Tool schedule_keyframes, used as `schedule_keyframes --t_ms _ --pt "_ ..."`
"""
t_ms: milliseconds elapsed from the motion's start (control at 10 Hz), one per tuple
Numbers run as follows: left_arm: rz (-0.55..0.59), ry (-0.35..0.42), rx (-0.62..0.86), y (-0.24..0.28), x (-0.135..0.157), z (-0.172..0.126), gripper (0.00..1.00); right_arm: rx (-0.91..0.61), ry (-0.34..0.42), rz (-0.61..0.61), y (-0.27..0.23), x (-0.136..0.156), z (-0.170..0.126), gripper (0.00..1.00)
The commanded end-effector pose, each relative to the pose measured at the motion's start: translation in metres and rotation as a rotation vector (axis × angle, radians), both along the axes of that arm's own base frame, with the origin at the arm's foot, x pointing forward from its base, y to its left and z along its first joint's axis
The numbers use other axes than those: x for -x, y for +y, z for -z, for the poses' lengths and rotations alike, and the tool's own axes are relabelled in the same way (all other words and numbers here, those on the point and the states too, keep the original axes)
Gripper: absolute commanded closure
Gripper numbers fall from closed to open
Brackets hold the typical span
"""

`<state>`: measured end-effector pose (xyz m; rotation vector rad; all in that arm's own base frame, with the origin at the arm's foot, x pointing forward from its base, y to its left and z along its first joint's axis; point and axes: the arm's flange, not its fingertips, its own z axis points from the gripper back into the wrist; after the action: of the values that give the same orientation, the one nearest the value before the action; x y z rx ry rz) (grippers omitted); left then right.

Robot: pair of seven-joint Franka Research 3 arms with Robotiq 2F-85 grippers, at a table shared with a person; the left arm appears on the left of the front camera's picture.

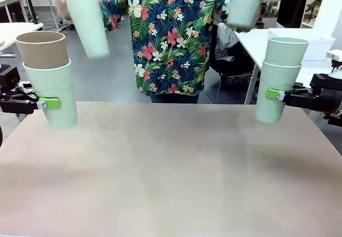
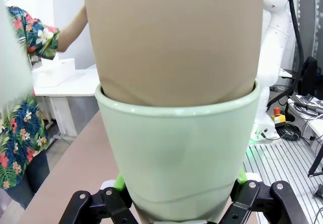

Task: Stack the cups and store them in the basket.
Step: Place the stack of Reusable plastic cups into the Pantry Basket.

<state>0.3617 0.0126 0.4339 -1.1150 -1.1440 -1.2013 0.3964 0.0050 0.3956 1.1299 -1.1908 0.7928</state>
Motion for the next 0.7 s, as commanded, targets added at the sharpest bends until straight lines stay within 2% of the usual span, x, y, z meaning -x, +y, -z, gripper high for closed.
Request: schedule_keyframes --t_ms 0,600 --pt "0.001 -0.007 0.005 0.0 0.0007 -0.0022 0.15 -0.002 -0.006 0.002 -0.0001 0.0001 -0.0026 0.14" --pt "0.001 -0.007 0.005 0.0 0.0007 -0.0022 0.15 -0.002 -0.006 0.002 -0.0001 0.0001 -0.0026 0.14"
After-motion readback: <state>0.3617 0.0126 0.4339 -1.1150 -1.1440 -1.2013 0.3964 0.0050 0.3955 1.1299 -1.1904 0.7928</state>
